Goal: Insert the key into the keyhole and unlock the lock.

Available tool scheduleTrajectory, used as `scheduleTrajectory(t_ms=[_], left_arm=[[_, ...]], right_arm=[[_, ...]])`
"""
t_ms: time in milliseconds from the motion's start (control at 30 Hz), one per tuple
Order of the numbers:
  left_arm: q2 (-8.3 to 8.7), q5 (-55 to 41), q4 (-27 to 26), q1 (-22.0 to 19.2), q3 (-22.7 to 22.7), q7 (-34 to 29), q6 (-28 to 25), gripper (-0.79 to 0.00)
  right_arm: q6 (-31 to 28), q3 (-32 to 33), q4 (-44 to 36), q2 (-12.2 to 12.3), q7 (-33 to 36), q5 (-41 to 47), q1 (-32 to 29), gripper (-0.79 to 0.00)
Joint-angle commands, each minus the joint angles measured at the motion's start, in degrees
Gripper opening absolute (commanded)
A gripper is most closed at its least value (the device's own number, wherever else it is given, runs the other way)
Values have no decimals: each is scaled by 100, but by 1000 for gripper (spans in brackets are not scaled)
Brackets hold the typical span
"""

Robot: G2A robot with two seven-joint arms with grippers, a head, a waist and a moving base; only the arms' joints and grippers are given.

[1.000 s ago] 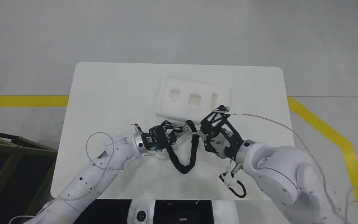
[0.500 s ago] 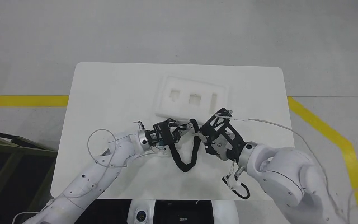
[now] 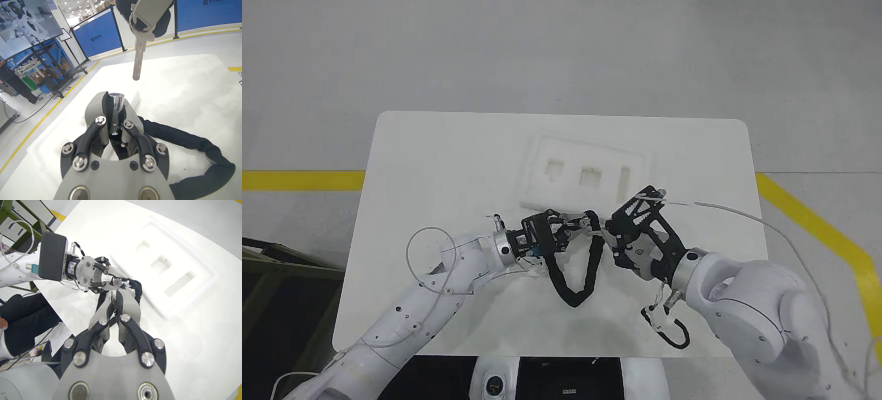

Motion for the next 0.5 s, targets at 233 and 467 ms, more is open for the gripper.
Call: scheduleTrajectory(t_ms=[233, 467], left_arm=[[0, 0, -1, 0, 0, -1, -1, -785], [0, 0, -1, 0, 0, -1, -1, -785]], right_arm=[[45, -230, 265, -53, -24, 11, 271, -785], [103, -308, 296, -81, -14, -39, 394, -785]])
